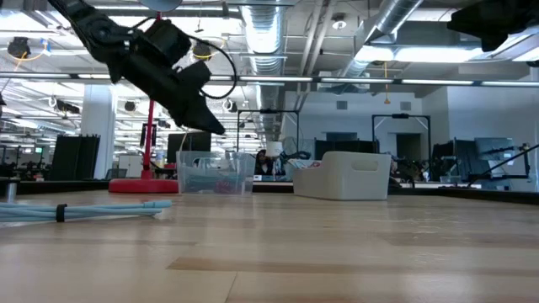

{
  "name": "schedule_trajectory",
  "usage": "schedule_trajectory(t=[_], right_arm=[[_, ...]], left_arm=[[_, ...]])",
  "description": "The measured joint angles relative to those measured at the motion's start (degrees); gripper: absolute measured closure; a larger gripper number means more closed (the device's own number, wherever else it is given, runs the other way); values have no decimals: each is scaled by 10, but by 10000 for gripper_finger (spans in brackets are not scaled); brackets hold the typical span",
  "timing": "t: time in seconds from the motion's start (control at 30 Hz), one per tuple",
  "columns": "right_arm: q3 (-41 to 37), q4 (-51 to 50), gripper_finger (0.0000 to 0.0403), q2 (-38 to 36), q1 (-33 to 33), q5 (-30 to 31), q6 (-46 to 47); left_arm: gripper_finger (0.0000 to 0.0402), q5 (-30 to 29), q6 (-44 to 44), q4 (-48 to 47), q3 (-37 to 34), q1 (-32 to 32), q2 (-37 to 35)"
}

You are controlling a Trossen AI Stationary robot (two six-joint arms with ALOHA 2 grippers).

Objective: Pick & Place USB Port
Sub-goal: Put the light blue USB cable into the gray bin

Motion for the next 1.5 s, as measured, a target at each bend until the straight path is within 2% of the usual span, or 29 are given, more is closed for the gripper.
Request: schedule_trajectory(t=[0.1,0.37,0.63,0.87,1.13,1.27,1.5], right_arm=[[0,0,291,0,0,0,0],[0,0,291,0,0,0,0],[0,0,291,0,0,0,0],[0,0,291,0,0,0,0],[0,0,291,0,0,-1,0],[0,0,291,0,0,-3,0],[0,0,291,0,0,-12,-2]], left_arm=[[336,12,-23,-47,-1,-41,-29],[336,27,-102,-59,-16,-146,-66],[331,28,-233,-139,-18,-243,-65],[331,27,-342,-140,-18,-322,-65],[331,26,-451,-141,-21,-388,-40],[331,24,-507,-143,-30,-412,-2],[331,20,-525,-120,-30,-431,79]])
